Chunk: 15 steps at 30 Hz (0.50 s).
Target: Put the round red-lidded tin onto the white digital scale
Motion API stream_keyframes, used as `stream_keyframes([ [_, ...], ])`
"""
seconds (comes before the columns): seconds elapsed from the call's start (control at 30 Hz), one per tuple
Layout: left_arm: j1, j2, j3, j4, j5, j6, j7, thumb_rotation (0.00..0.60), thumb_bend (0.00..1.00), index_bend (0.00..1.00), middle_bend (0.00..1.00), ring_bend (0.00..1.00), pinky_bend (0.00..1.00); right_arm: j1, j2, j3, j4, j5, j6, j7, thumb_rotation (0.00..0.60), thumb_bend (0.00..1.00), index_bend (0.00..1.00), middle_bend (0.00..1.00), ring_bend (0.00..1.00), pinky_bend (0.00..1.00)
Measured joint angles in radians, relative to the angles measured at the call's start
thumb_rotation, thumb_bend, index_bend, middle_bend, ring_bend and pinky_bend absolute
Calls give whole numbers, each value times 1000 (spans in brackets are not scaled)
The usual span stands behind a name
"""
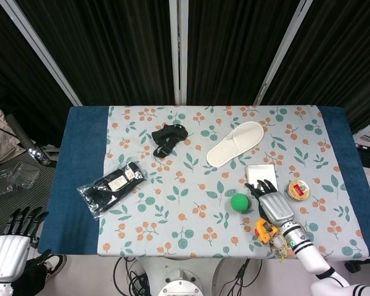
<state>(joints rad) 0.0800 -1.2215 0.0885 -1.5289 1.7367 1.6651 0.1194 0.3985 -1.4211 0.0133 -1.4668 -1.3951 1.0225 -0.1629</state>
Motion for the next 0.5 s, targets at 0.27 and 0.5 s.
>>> stream_keyframes([
  [0.27,-3,-2,0,0,3,-4,0,600,96,162,88,0,20,-53,55,21,-34,-65,195,37,600,430,0,55,0,0],
  [0.5,-7,-4,2,-1,6,-11,1,600,96,162,88,0,20,-82,117,41,-60,88,166,-33,600,88,0,0,0,0],
])
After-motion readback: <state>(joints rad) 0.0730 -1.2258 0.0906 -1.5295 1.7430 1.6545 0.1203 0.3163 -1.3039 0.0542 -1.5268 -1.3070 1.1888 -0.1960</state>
